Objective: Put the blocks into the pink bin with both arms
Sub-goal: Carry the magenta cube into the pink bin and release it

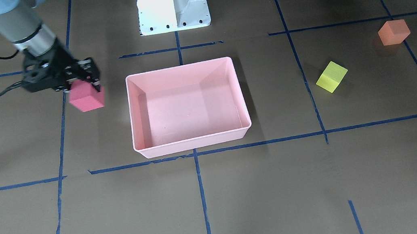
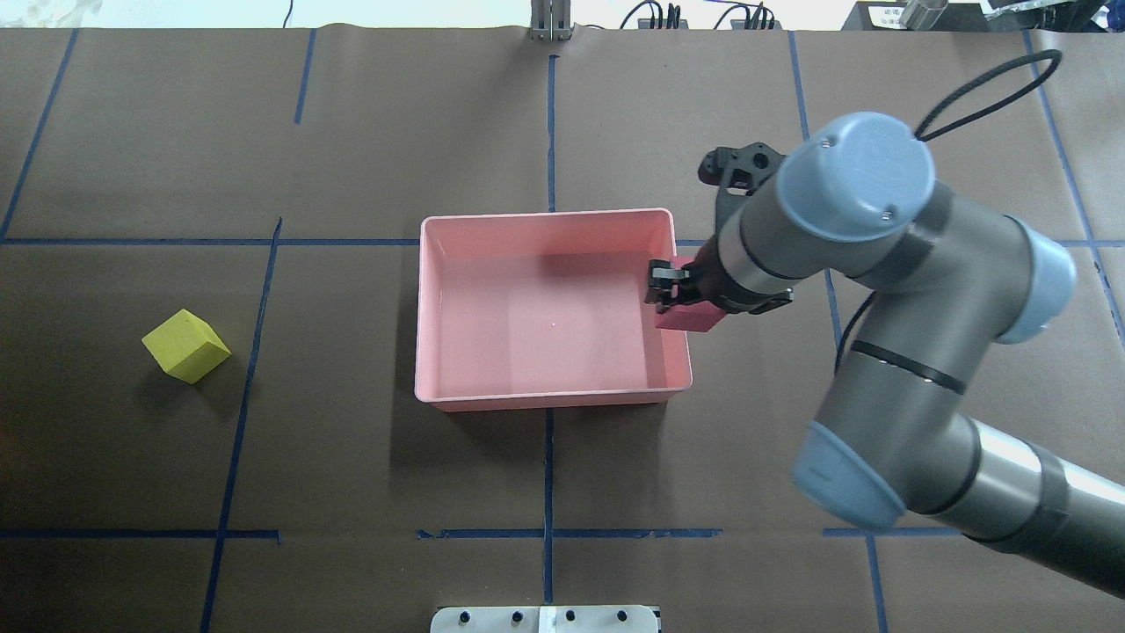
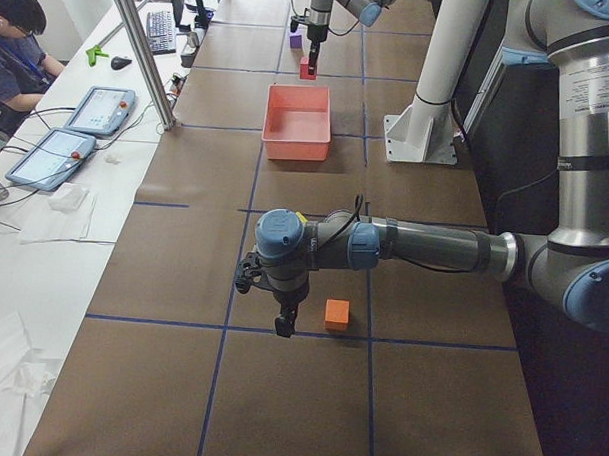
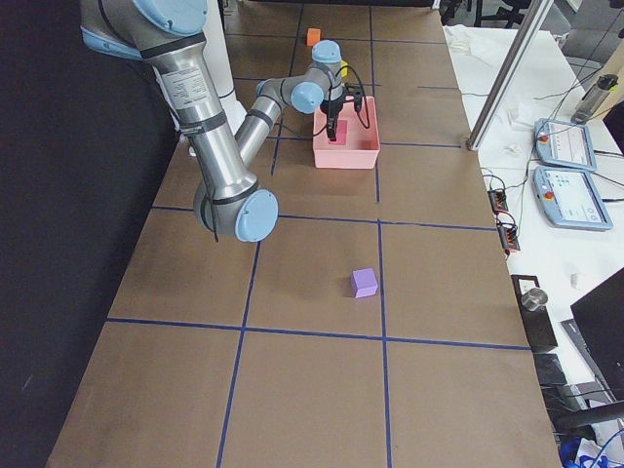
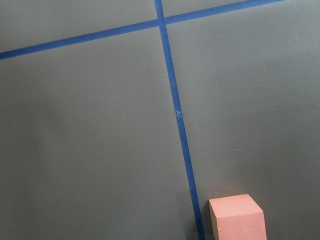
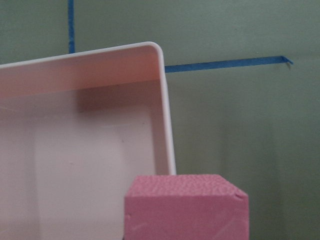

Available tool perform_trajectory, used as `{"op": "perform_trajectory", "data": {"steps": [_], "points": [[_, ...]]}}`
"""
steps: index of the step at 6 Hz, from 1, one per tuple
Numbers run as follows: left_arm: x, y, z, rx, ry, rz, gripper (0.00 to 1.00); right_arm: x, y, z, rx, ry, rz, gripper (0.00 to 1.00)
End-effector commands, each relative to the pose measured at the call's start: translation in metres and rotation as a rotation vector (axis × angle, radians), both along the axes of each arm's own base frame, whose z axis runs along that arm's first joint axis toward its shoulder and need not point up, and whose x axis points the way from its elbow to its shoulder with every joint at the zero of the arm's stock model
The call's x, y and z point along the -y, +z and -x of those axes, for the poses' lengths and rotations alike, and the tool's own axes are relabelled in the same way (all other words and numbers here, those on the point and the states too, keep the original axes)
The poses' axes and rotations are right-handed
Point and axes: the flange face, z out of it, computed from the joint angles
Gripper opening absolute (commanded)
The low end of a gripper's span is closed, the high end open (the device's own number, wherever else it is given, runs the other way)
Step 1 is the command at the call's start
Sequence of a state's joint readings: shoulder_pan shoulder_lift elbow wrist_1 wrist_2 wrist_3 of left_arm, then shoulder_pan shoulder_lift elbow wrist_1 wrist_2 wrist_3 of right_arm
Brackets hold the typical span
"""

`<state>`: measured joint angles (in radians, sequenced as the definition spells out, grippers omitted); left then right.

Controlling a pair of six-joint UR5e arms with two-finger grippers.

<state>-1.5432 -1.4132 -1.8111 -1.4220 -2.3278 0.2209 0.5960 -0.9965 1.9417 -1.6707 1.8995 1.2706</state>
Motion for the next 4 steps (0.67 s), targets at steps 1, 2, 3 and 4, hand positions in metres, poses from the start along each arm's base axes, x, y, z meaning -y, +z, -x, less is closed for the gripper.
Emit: {"op": "perform_trajectory", "data": {"steps": [1,2,3,4], "points": [[0.001,-0.004,0.000,0.001,0.000,-0.009,1.00,-0.008,-0.031,0.054,-0.027,0.024,-0.004,0.92],[0.001,-0.010,-0.001,0.000,0.002,-0.021,1.00,-0.008,-0.031,0.053,-0.040,0.051,-0.033,1.00],[0.003,-0.010,-0.008,0.002,0.014,-0.017,1.00,-0.011,-0.033,0.050,-0.036,0.045,-0.034,1.00],[0.021,-0.027,-0.009,0.001,0.014,-0.106,1.00,-0.008,-0.031,0.047,-0.039,0.040,-0.039,1.00]]}}
